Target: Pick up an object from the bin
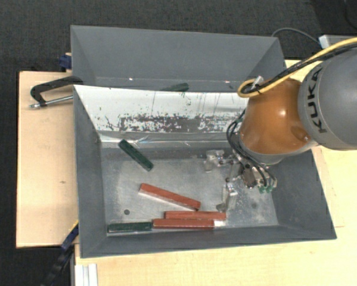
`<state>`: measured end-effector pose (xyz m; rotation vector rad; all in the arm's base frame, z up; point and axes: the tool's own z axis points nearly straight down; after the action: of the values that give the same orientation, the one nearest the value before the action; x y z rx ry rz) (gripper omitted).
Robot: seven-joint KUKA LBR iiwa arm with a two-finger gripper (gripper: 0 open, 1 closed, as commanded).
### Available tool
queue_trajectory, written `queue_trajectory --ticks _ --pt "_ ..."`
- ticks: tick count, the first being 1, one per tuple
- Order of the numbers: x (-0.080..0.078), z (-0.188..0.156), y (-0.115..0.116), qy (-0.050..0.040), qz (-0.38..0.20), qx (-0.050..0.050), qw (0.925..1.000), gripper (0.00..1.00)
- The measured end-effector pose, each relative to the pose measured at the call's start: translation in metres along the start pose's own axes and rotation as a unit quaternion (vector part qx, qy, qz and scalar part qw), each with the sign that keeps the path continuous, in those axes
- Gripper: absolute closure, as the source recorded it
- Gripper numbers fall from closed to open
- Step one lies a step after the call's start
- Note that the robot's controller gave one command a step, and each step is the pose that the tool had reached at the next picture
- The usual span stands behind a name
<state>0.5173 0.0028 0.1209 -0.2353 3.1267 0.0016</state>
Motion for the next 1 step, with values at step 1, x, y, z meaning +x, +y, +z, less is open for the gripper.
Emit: queue_trajectory --ticks 1 --pt "0.0056 0.0379 0.0446 0.0034 0.029 0.000 0.9996 0.00"
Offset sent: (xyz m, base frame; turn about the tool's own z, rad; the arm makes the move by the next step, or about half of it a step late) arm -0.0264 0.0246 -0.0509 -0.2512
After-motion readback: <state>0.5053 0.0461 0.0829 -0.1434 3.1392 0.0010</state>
